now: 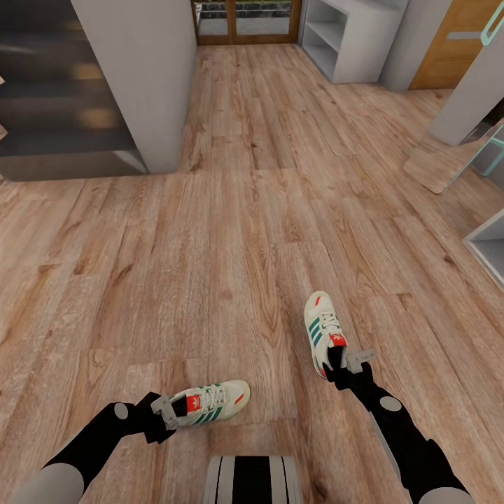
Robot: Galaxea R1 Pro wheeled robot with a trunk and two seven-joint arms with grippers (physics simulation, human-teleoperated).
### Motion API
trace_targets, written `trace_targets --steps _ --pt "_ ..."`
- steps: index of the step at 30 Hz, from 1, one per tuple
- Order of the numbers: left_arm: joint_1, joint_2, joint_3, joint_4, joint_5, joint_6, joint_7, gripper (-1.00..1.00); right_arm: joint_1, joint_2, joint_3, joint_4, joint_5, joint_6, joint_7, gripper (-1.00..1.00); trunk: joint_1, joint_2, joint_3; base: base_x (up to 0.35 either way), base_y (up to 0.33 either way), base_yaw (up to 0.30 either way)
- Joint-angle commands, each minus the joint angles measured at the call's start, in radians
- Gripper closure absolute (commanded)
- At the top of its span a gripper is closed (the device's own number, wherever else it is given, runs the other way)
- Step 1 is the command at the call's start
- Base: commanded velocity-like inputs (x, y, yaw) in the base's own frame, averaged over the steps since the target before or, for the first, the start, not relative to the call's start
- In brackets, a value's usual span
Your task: Pick up the two gym shoes and the two sandals from the corridor floor and place them onto the hallstand (shoe rack) in the corridor, making sure they are on the rack and not on the floor. Arrange them so the two gym shoes are next to each other and the two sandals are next to each other.
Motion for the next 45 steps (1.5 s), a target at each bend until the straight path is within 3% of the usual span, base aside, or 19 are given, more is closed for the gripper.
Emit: trace_targets --steps 1,36,45 --pt "0.0 0.0 -0.002 -0.002 -0.003 0.004 -0.004 -1.0 0.0 0.001 -0.003 -0.002 0.009 0.005 0.007 1.0 0.0 0.0 -0.001 0.0 0.0 0.0" --pt "-0.006 -0.005 -0.001 -0.019 -0.002 0.005 -0.004 -1.0 0.0 0.001 -0.003 -0.002 0.009 0.005 0.007 1.0 0.0 0.0 -0.001 0.0 0.0 0.0" --pt "-0.009 -0.023 -0.002 -0.02 -0.004 0.005 -0.004 -1.0 0.0 0.001 -0.003 -0.002 0.009 0.005 0.007 1.0 0.0 0.0 -0.001 0.0 0.0 0.0"
